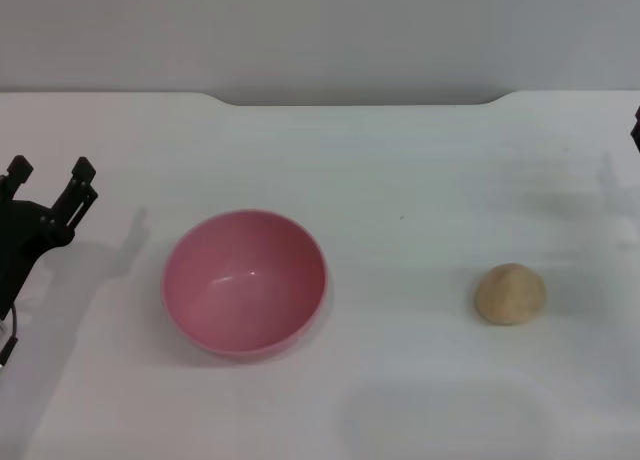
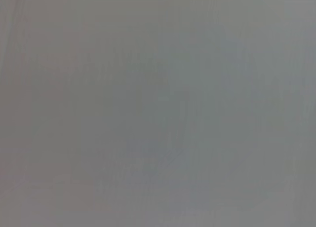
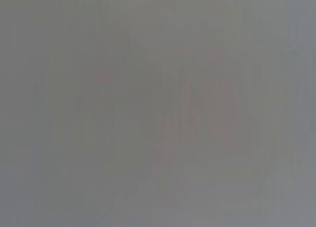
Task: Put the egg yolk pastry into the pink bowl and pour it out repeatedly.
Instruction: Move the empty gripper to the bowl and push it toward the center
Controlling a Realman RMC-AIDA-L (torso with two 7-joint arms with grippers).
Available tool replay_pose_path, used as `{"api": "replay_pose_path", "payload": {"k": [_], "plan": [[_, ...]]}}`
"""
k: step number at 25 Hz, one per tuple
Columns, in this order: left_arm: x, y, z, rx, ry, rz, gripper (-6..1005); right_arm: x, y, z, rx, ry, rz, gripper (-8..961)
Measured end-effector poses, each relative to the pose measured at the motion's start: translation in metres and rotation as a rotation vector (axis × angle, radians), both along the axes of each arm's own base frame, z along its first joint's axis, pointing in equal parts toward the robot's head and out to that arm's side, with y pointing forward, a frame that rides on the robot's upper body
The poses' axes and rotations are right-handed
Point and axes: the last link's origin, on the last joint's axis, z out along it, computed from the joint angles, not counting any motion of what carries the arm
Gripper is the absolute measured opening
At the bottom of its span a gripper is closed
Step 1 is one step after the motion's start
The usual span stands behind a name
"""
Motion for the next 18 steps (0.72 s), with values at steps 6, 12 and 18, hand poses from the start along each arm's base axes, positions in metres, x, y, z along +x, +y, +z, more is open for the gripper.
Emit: {"api": "replay_pose_path", "payload": {"k": [6, 12, 18], "plan": [[-0.001, 0.000, 0.001, 0.006, -0.001, 0.007, 802, -0.001, 0.001, -0.002, -0.004, 0.006, 0.001, 565], [0.005, 0.012, 0.003, -0.010, -0.032, -0.015, 802, -0.003, 0.002, -0.002, -0.005, 0.010, 0.004, 564], [0.029, 0.076, 0.020, -0.212, -0.107, -0.053, 802, -0.007, 0.006, -0.002, -0.004, 0.011, 0.015, 564]]}}
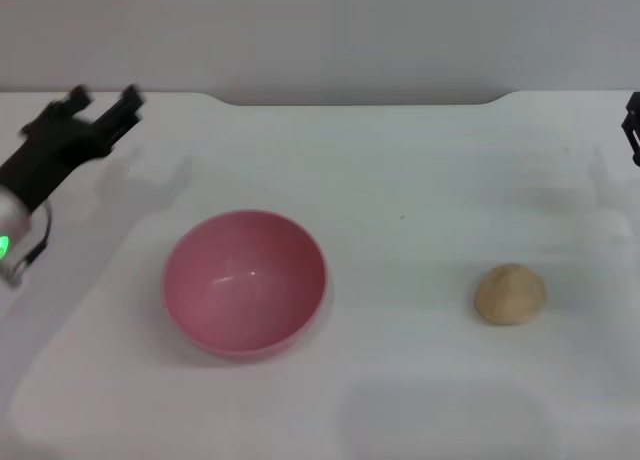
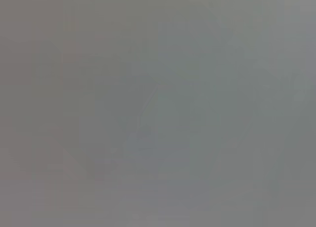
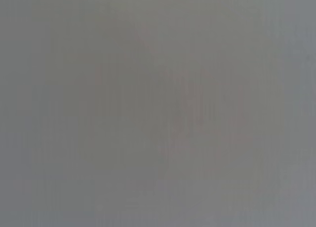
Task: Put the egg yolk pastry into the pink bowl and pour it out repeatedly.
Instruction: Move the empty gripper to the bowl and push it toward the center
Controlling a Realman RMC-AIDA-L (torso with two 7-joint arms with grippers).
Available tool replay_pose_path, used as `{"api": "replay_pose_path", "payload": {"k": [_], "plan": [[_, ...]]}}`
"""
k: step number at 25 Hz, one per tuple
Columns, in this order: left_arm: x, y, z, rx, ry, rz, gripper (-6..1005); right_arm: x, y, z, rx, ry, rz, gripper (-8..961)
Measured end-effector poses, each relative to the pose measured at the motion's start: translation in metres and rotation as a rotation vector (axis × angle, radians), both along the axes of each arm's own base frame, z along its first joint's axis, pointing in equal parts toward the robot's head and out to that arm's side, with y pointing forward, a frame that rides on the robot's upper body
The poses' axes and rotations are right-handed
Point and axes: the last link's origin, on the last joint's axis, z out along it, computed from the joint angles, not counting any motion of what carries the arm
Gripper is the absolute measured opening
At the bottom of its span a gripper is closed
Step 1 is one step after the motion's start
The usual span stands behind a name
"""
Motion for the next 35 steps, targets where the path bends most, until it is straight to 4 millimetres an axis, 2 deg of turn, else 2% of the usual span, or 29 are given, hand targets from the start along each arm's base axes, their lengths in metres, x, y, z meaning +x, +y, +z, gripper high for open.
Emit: {"api": "replay_pose_path", "payload": {"k": [4, 7, 9, 10, 12, 13, 14, 17, 19, 22, 26, 30, 35], "plan": [[0.035, 0.042, 0.004, -0.209, 0.085, -0.016, 803, -0.001, 0.001, 0.000, 0.000, 0.001, 0.003, 564], [0.067, 0.059, 0.012, -0.370, 0.185, -0.018, 803, -0.001, 0.001, 0.000, 0.000, 0.001, 0.003, 564], [0.080, 0.063, 0.022, -0.445, 0.205, 0.008, 803, -0.001, 0.001, 0.000, 0.000, 0.001, 0.003, 563], [0.092, 0.065, 0.034, -0.504, 0.209, 0.048, 803, -0.001, 0.001, 0.000, 0.000, 0.001, 0.003, 563], [0.103, 0.061, 0.049, -0.577, 0.202, 0.116, 803, 0.000, 0.000, 0.000, 0.002, 0.002, 0.001, 563], [0.115, 0.051, 0.067, -0.634, 0.185, 0.173, 803, 0.000, 0.000, 0.001, 0.004, 0.002, -0.001, 563], [0.115, 0.051, 0.067, -0.634, 0.185, 0.173, 803, 0.000, 0.000, 0.001, 0.004, 0.002, -0.001, 563], [0.127, 0.030, 0.083, -0.677, 0.166, 0.190, 802, 0.000, 0.001, 0.003, 0.010, 0.001, -0.001, 563], [0.130, 0.015, 0.091, -0.680, 0.193, 0.182, 797, 0.000, 0.002, 0.004, 0.016, 0.002, -0.001, 564], [0.123, -0.004, 0.096, -0.686, 0.253, 0.251, 791, 0.001, 0.004, 0.009, 0.034, -0.002, -0.002, 565], [0.109, -0.019, 0.084, -0.760, 0.277, 0.344, 782, 0.008, 0.007, 0.027, 0.128, 0.026, -0.044, 564], [0.104, -0.025, 0.072, -0.815, 0.304, 0.373, 772, 0.014, 0.009, 0.045, 0.190, 0.018, -0.061, 564], [0.093, -0.019, 0.062, -0.832, 0.371, 0.465, 761, 0.020, 0.014, 0.056, 0.221, 0.016, -0.099, 564]]}}
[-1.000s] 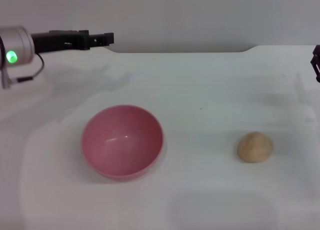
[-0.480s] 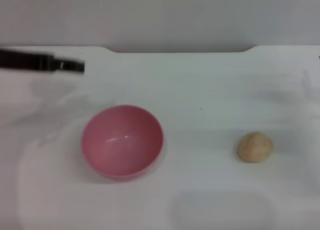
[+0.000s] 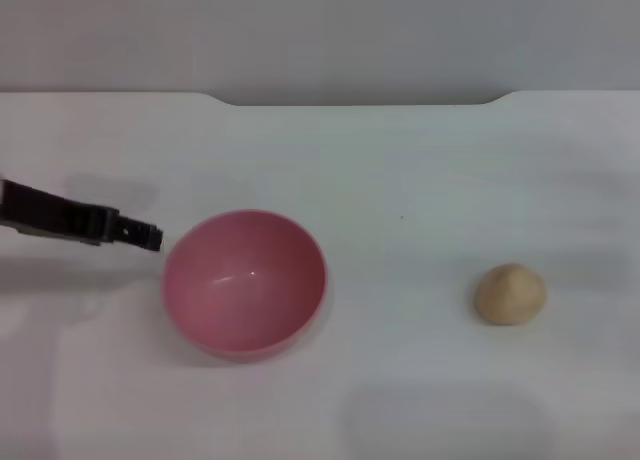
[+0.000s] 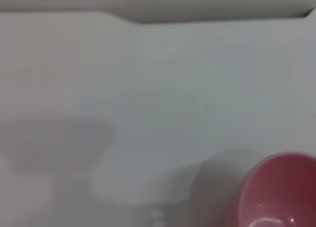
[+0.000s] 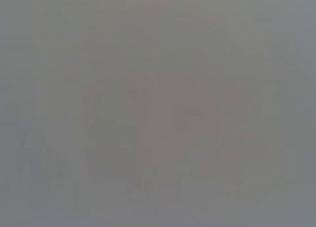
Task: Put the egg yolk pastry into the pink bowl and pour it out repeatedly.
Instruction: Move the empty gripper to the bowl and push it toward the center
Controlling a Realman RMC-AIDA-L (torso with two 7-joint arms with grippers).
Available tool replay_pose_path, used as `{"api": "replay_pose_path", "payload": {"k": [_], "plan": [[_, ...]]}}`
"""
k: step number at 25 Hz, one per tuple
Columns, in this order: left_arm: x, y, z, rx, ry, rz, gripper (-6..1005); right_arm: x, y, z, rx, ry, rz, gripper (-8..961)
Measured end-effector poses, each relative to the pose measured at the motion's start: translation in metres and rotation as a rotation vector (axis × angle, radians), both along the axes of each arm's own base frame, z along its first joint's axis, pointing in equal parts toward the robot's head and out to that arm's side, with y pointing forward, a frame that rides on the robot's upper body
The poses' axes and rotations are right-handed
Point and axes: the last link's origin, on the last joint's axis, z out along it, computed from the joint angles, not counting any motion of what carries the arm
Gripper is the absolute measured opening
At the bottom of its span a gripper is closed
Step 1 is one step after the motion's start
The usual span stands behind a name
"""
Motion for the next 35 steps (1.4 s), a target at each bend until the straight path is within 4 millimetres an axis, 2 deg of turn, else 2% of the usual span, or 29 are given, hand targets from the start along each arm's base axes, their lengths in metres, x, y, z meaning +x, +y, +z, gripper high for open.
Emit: {"api": "replay_pose_path", "payload": {"k": [1, 7, 14, 27, 35], "plan": [[-0.005, 0.007, -0.011, -0.032, 0.030, 0.023, 759, 0.000, 0.001, 0.001, 0.001, 0.001, -0.003, 564], [-0.004, 0.020, -0.030, -0.094, 0.031, 0.015, 745, -0.006, 0.008, 0.001, -0.002, -0.003, 0.013, 563], [0.002, 0.027, -0.040, -0.140, 0.035, -0.001, 729, -0.007, 0.009, 0.000, -0.004, -0.002, 0.011, 565], [-0.018, 0.031, -0.065, -0.195, 0.057, 0.010, 700, -0.007, 0.007, -0.003, -0.015, -0.004, 0.011, 564], [-0.023, 0.028, -0.069, -0.221, 0.063, -0.026, 682, -0.010, 0.007, -0.010, -0.031, 0.010, 0.024, 563]]}}
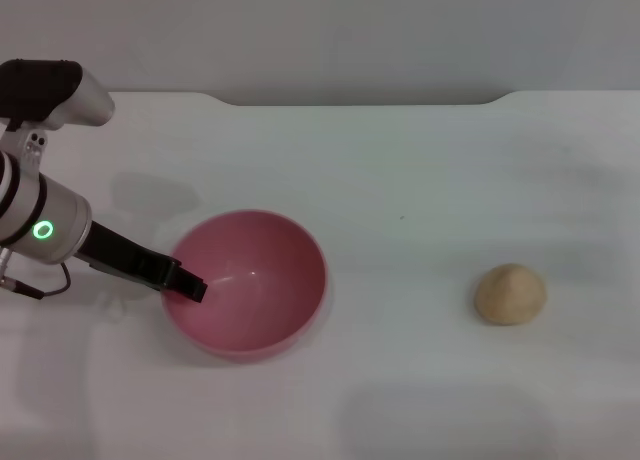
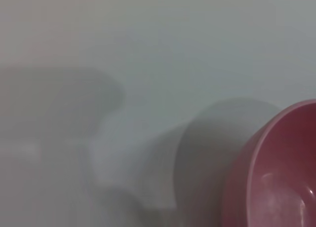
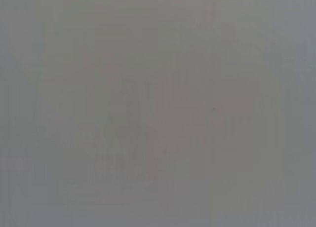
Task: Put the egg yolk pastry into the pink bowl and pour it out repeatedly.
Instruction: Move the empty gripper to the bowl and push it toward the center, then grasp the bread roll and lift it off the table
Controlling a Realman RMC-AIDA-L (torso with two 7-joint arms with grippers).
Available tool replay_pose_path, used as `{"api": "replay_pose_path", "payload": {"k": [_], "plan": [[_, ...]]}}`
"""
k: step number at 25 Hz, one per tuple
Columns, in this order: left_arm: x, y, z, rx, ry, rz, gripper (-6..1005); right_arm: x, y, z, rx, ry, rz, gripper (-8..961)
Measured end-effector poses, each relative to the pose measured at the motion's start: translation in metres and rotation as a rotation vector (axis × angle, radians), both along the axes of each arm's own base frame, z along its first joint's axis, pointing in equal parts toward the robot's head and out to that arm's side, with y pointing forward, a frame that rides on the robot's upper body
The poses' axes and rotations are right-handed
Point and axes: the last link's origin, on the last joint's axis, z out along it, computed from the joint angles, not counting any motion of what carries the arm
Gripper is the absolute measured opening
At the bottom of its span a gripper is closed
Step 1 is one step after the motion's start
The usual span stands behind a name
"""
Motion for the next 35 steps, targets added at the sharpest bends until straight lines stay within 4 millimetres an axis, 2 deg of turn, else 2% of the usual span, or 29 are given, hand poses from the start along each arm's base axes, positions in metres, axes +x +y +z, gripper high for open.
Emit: {"api": "replay_pose_path", "payload": {"k": [2, 7, 8, 13, 18, 20, 21, 25, 27, 31, 35], "plan": [[0.000, 0.000, 0.000, -0.002, 0.000, 0.000, 677, -0.002, 0.001, -0.002, -0.006, 0.007, 0.004, 563], [-0.002, 0.000, -0.002, -0.001, -0.002, 0.006, 439, -0.016, 0.011, -0.019, -0.087, 0.089, 0.046, 565], [-0.002, 0.001, -0.002, 0.003, -0.003, 0.006, 418, -0.019, 0.015, -0.025, -0.124, 0.105, 0.052, 565], [-0.002, 0.004, -0.002, 0.019, -0.004, 0.002, 311, -0.045, 0.047, -0.053, -0.371, 0.195, 0.045, 564], [0.004, 0.006, -0.001, 0.026, -0.022, -0.001, 204, -0.076, 0.068, -0.072, -0.633, 0.205, 0.052, 563], [0.006, 0.007, -0.002, 0.028, -0.031, -0.004, 4, -0.089, 0.072, -0.075, -0.748, 0.229, 0.060, 563], [0.007, 0.007, -0.002, 0.029, -0.035, -0.005, 3, -0.096, 0.074, -0.074, -0.810, 0.243, 0.060, 563], [0.010, 0.008, -0.003, 0.035, -0.060, 0.003, 0, -0.121, 0.068, -0.065, -1.088, 0.245, 0.034, 562], [0.011, 0.008, -0.003, 0.034, -0.063, 0.004, -1, -0.131, 0.061, -0.053, -1.241, 0.186, -0.026, 562], [0.016, 0.014, -0.001, 0.070, -0.070, -0.013, -2, -0.135, 0.042, -0.039, -1.453, 0.077, -0.155, 561], [0.015, 0.020, 0.001, 0.154, -0.112, -0.009, -1, -0.129, 0.029, -0.034, -1.545, 0.027, -0.203, 560]]}}
